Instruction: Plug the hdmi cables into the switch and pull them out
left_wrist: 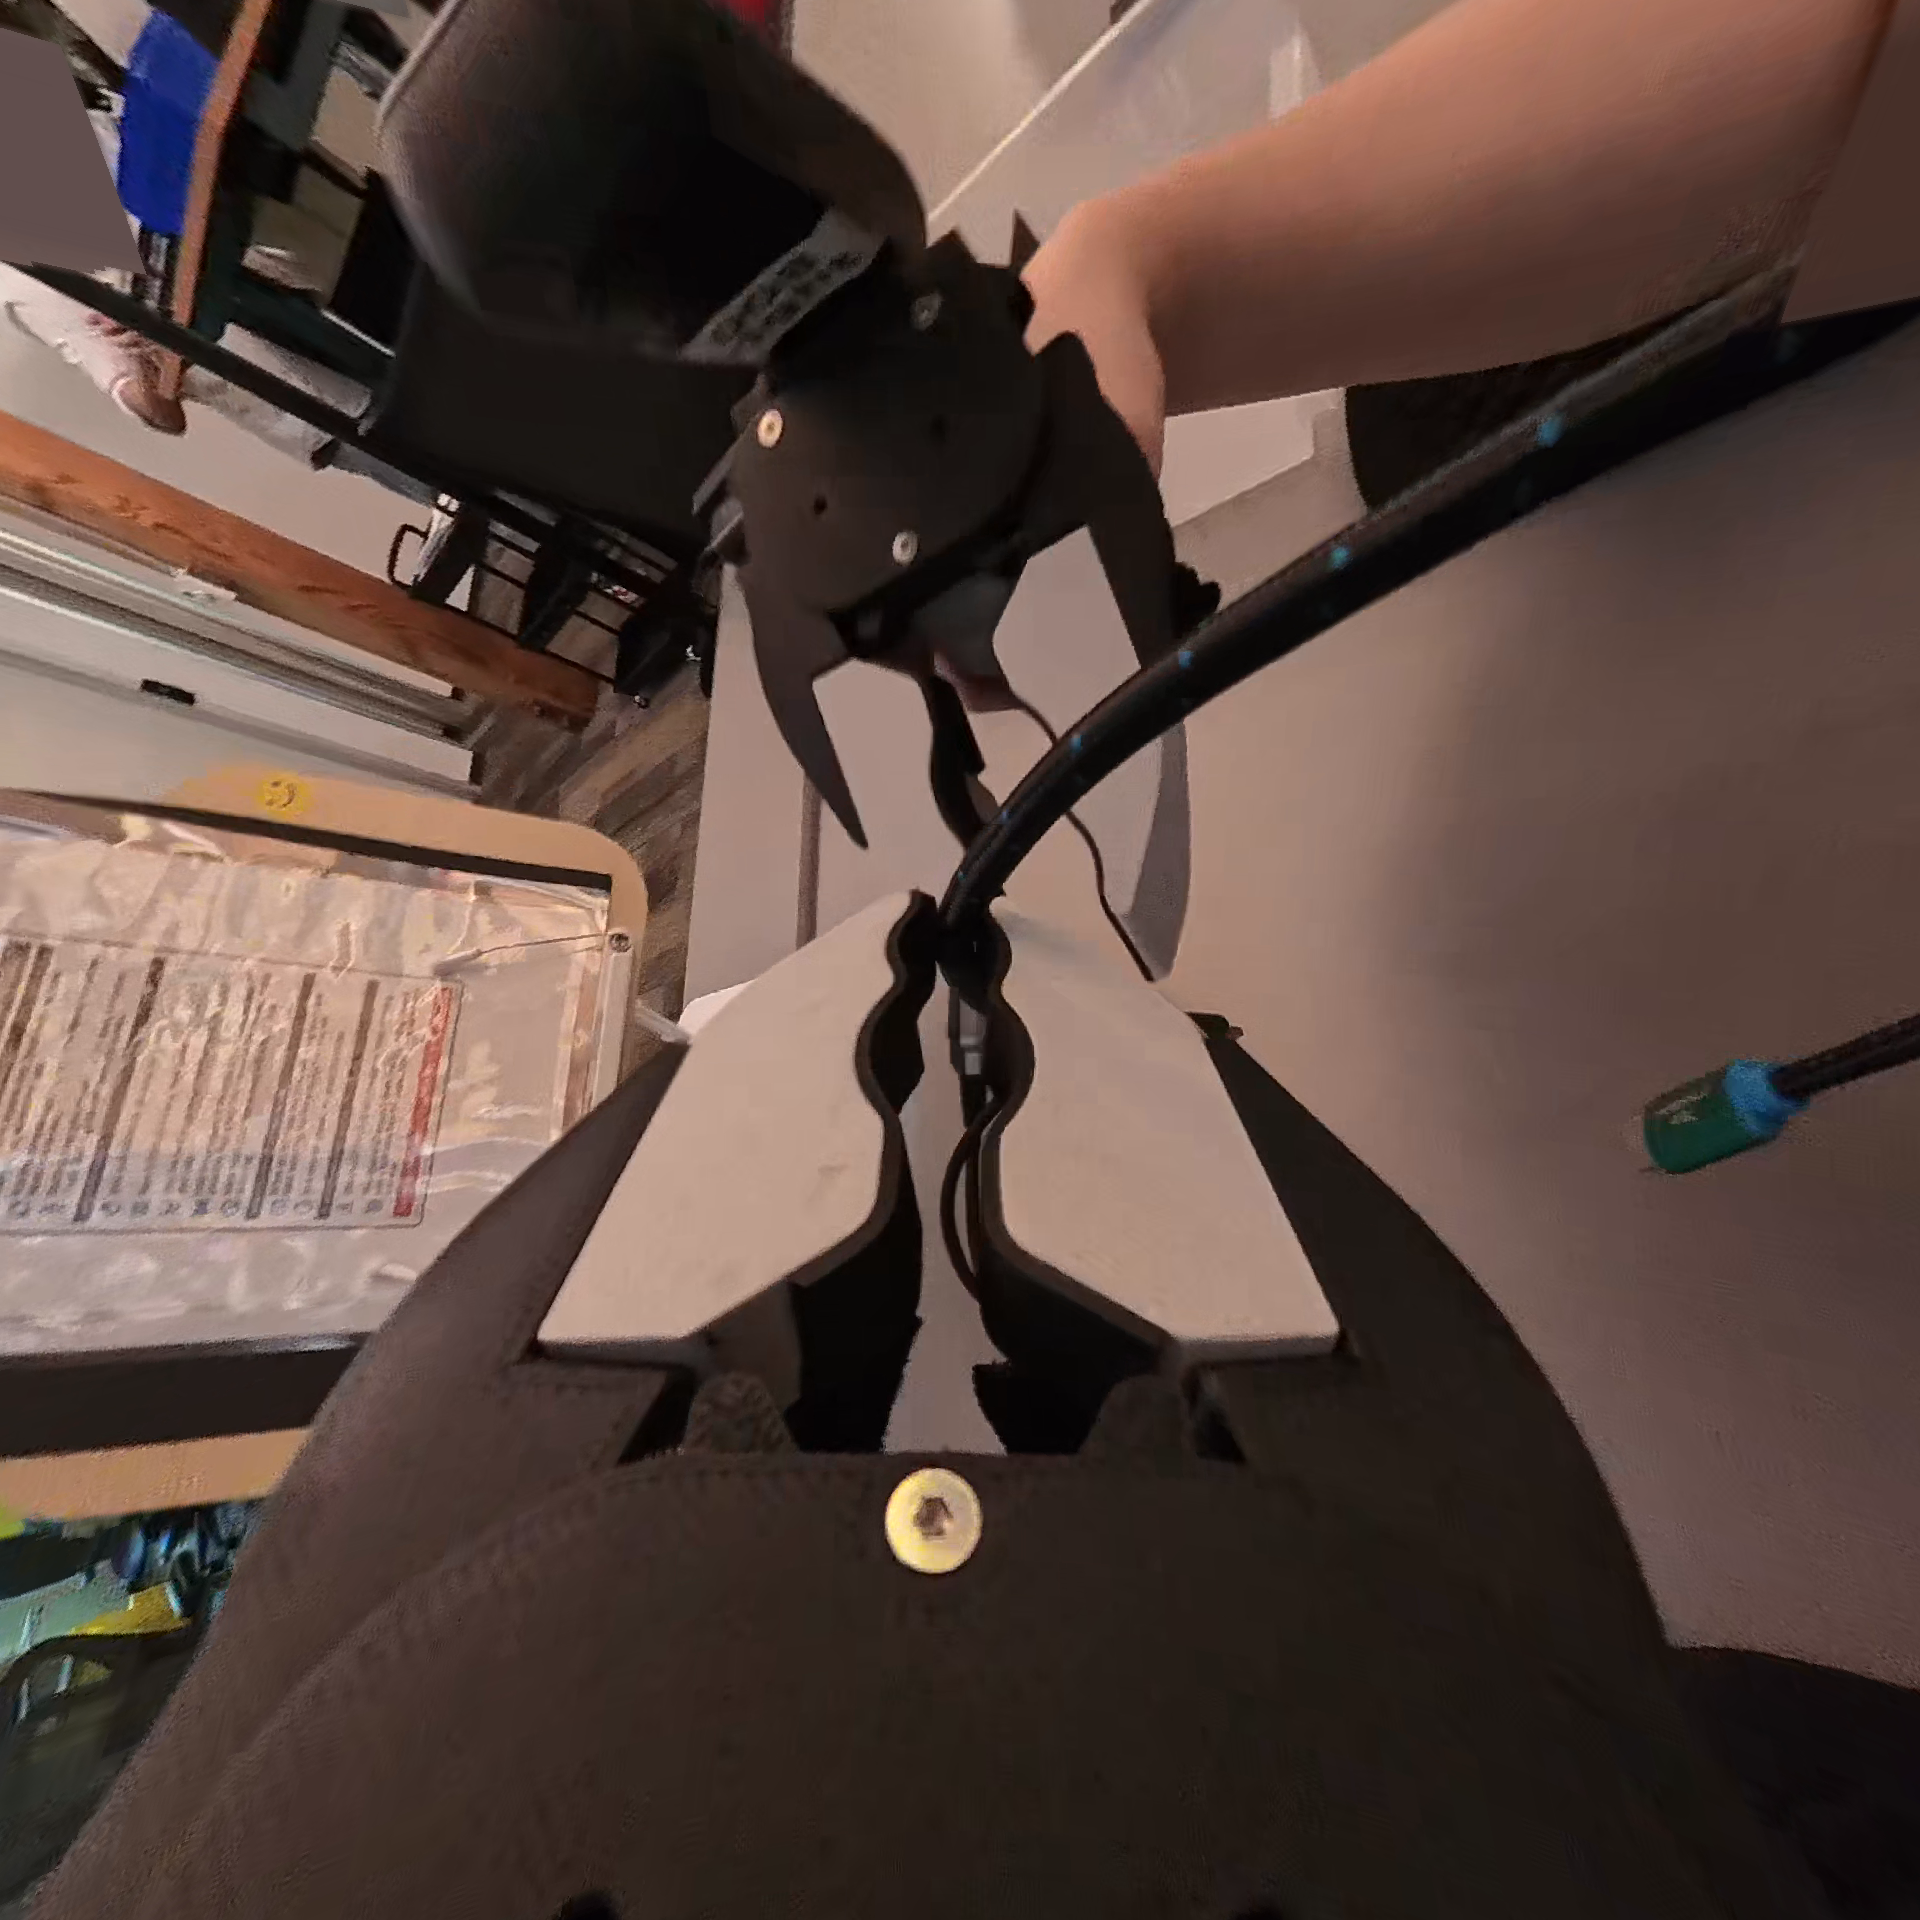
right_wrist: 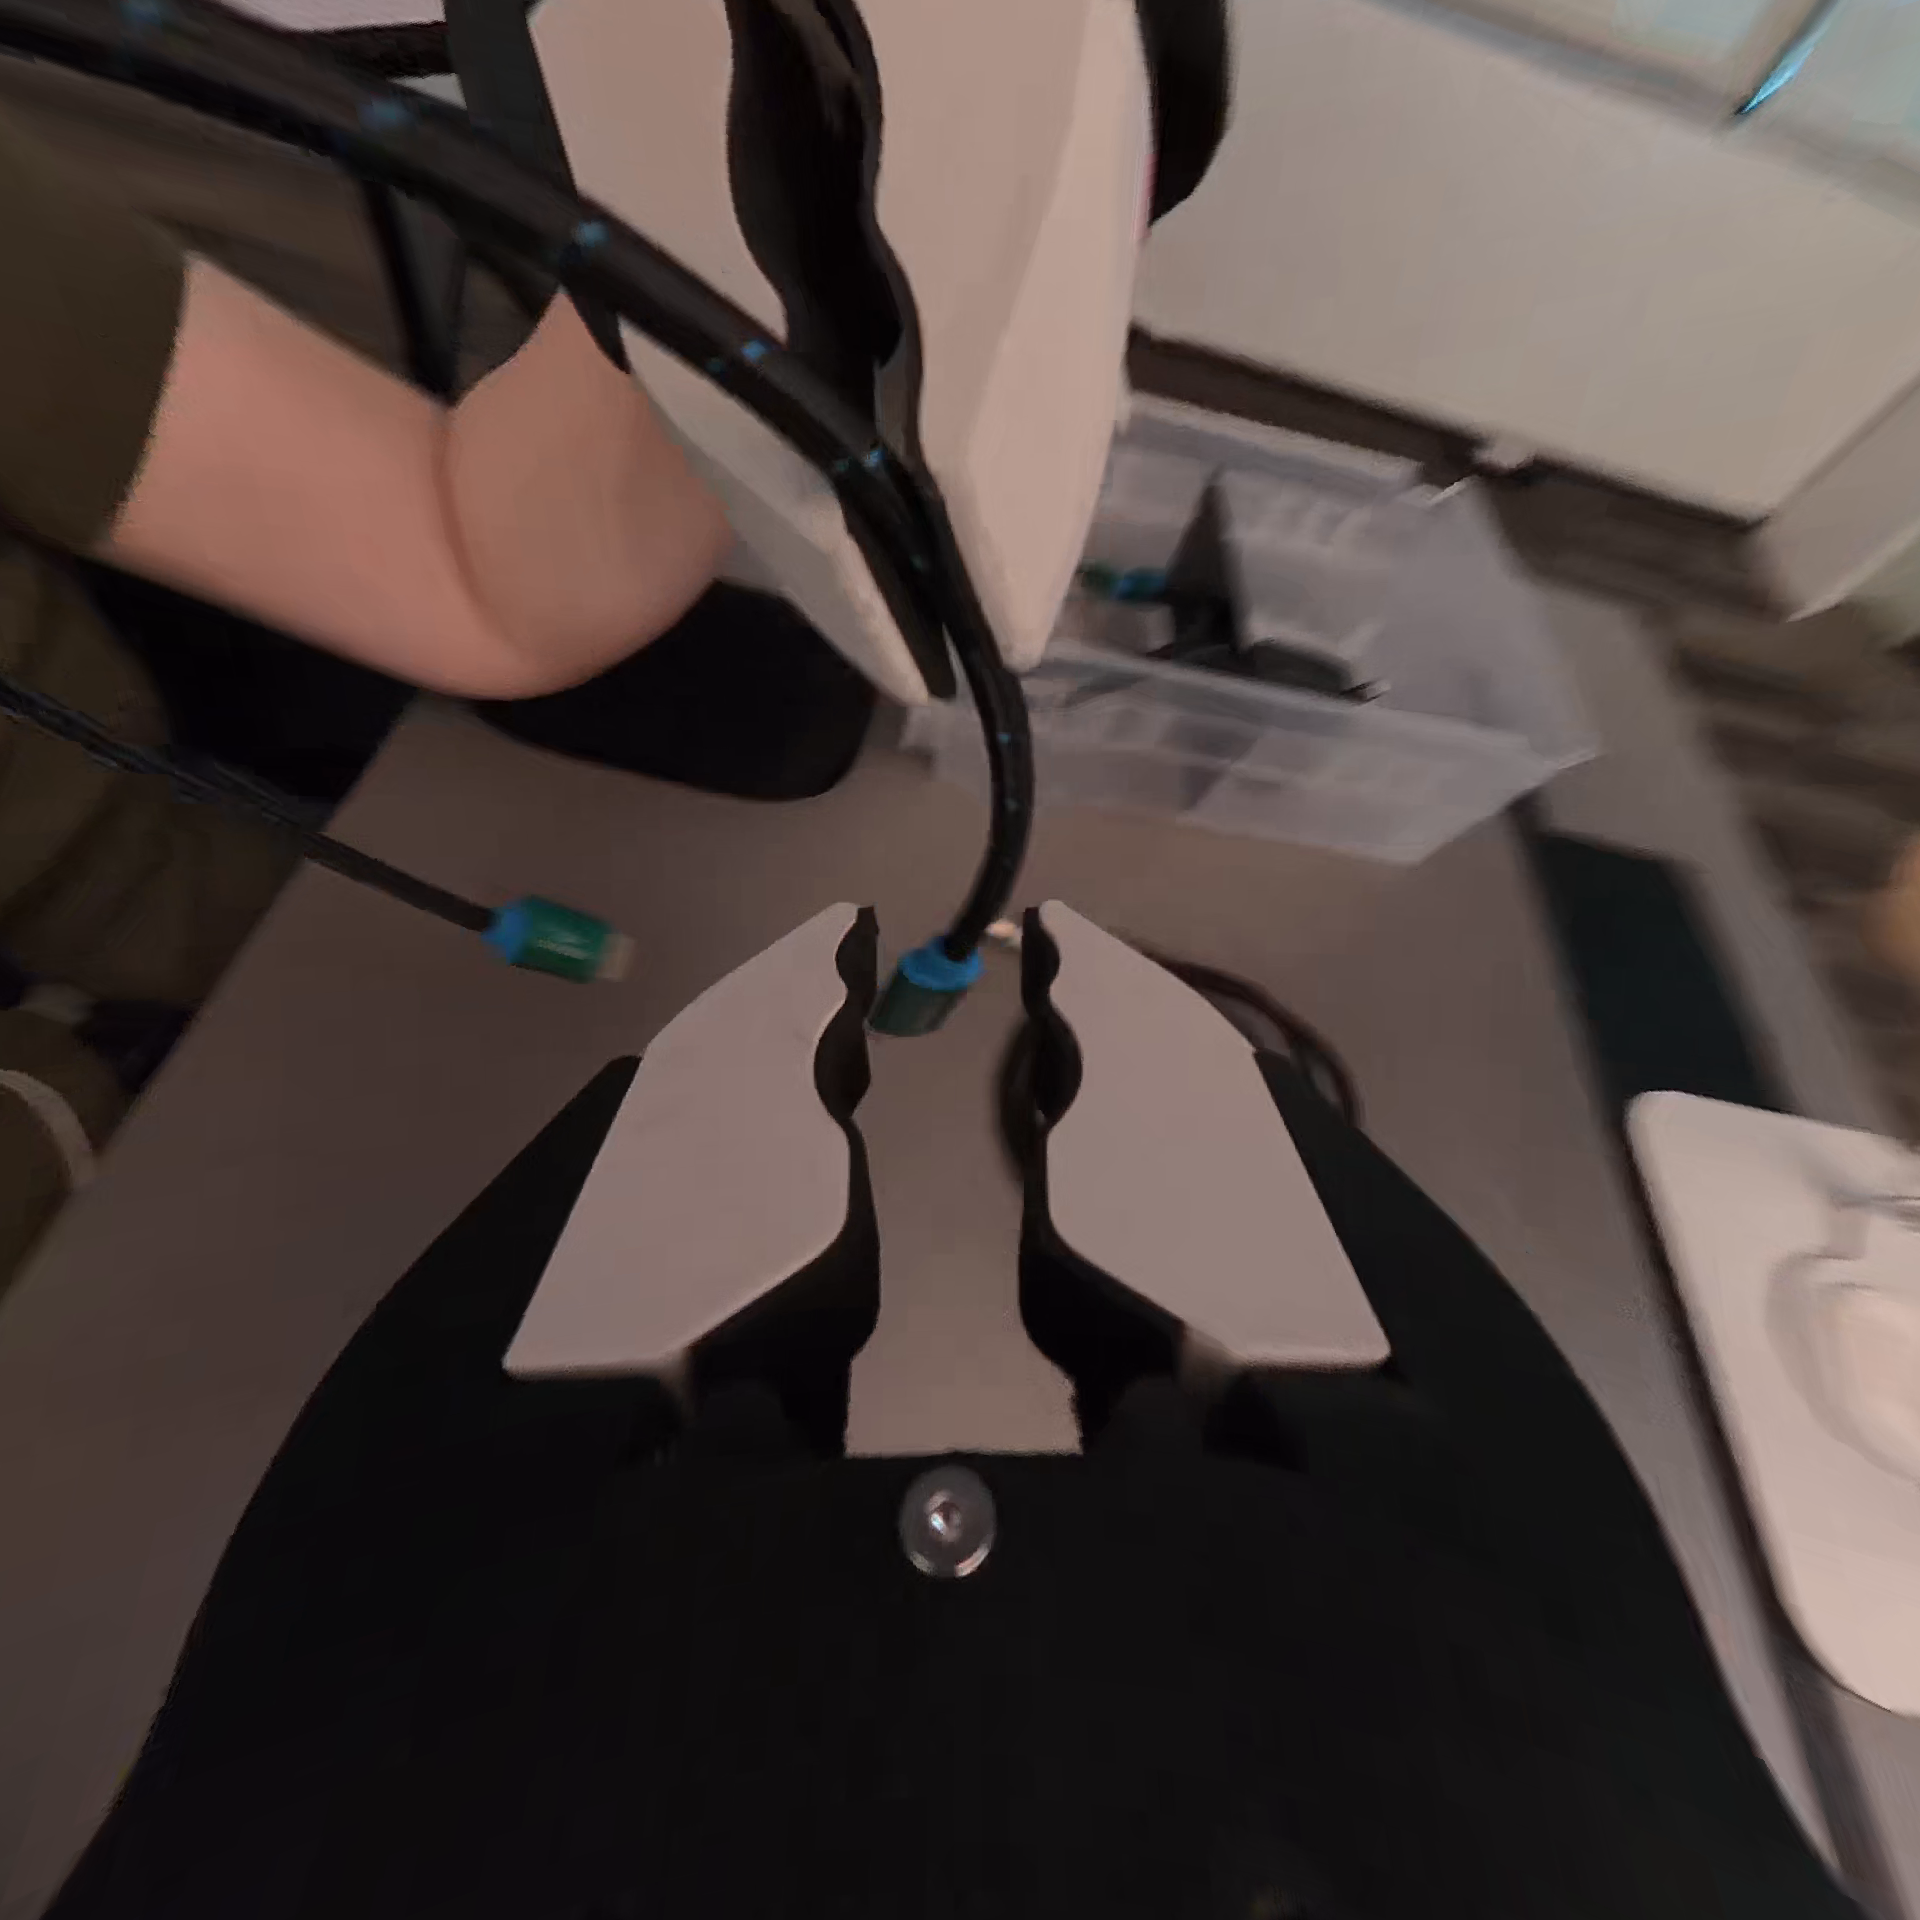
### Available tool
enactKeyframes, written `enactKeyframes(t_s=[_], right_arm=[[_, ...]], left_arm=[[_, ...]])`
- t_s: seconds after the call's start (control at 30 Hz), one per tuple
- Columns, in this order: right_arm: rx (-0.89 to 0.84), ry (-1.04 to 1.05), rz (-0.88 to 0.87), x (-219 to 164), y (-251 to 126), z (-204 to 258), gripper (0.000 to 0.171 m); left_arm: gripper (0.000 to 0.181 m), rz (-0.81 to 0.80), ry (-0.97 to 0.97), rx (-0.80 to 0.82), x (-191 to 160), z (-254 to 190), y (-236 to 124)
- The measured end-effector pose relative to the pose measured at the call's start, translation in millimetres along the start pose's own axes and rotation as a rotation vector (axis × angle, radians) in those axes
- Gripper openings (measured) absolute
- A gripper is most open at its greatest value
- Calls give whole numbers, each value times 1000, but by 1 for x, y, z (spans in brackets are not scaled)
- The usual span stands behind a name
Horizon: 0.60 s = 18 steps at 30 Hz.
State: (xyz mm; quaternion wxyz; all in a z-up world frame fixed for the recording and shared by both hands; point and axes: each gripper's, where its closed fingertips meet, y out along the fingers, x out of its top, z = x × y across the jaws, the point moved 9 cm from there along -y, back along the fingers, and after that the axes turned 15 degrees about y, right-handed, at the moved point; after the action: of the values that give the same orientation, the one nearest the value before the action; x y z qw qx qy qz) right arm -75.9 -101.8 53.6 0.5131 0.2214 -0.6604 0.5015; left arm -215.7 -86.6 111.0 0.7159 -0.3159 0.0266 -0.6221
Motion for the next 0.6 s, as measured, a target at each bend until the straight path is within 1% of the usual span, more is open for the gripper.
enactKeyframes(t_s=[0.1, 0.13, 0.17, 0.2, 0.23, 0.3, 0.4, 0.47, 0.5, 0.6], right_arm=[[21, 12, 48, -6, 7, -3, 23], [15, 12, 71, -9, 8, -4, 18], [30, 15, 104, -12, 9, -5, 9], [49, 28, 131, -13, 10, -5, 8], [50, 31, 140, -14, 10, -7, 8], [54, 7, 87, -12, 5, -9, 7], [63, -93, -29, -6, -10, -7, 7], [32, -203, -89, -2, -24, -4, 7], [26, -242, -123, 0, -31, -1, 7], [13, -291, -274, 12, -59, 5, 8]], left_arm=[[8, -8, 15, -47, 3, -4, 11], [8, -12, 16, -61, 4, -5, 15], [8, -14, 15, -83, 5, -7, 18], [7, -14, 14, -98, 7, -8, 22], [8, -17, 15, -96, 9, -9, 27], [10, -56, -1, -49, 17, -7, 35], [45, -135, -120, 20, 28, 3, 37], [75, -219, -238, 10, 28, 13, 30], [82, -279, -298, 0, 27, 17, 24], [87, -427, -485, 23, 13, 31, 10]])
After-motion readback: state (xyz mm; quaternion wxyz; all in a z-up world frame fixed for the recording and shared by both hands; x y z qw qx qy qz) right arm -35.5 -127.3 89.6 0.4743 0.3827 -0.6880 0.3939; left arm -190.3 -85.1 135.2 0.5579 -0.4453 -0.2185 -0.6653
